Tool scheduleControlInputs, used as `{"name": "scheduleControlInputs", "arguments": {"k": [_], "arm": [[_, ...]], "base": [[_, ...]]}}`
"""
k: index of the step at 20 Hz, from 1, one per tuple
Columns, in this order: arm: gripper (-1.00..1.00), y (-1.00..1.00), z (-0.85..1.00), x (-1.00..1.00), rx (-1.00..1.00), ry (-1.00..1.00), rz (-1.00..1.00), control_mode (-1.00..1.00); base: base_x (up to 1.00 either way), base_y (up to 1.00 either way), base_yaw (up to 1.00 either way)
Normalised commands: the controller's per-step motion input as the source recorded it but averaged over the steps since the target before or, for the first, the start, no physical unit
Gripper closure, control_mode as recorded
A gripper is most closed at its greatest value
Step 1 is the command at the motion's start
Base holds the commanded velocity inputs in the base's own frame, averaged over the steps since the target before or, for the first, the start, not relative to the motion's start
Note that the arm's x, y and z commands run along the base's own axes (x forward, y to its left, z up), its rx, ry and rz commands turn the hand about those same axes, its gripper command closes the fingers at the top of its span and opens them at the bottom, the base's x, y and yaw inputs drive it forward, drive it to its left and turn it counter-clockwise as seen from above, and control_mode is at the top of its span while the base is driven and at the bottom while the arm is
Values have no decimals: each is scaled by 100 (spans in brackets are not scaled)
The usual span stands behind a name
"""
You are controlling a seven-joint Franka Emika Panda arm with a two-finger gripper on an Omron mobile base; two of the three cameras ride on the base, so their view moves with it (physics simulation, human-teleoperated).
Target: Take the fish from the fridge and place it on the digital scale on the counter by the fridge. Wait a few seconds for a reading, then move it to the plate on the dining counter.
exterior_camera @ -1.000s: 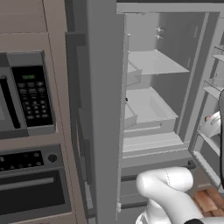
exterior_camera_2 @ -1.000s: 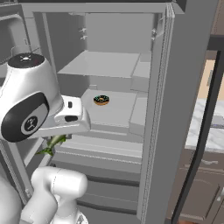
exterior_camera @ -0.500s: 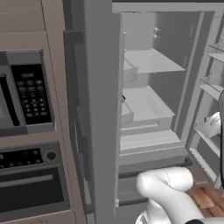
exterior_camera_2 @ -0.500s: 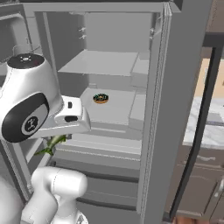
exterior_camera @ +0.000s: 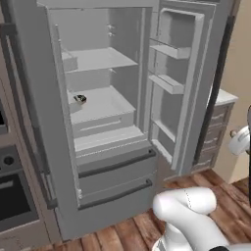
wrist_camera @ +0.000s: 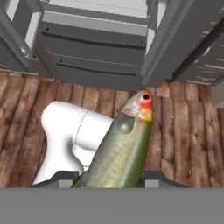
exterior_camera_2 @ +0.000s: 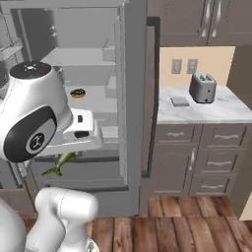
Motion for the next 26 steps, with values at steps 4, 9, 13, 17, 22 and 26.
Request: {"name": "scheduleControlInputs", "arguments": {"k": [4, 9, 13, 17, 22, 26], "arm": [[100, 0, 0, 0, 0, 0, 0, 100], [100, 0, 0, 0, 0, 0, 0, 100], [100, 0, 0, 0, 0, 0, 0, 100], [100, 0, 0, 0, 0, 0, 0, 100], [100, 0, 0, 0, 0, 0, 0, 100], [100, 0, 0, 0, 0, 0, 0, 100]], "base": [[-19, -92, -44], [-1, -94, -35], [54, -97, 22], [61, -99, 44], [55, -74, 60], [71, -24, 61]]}}
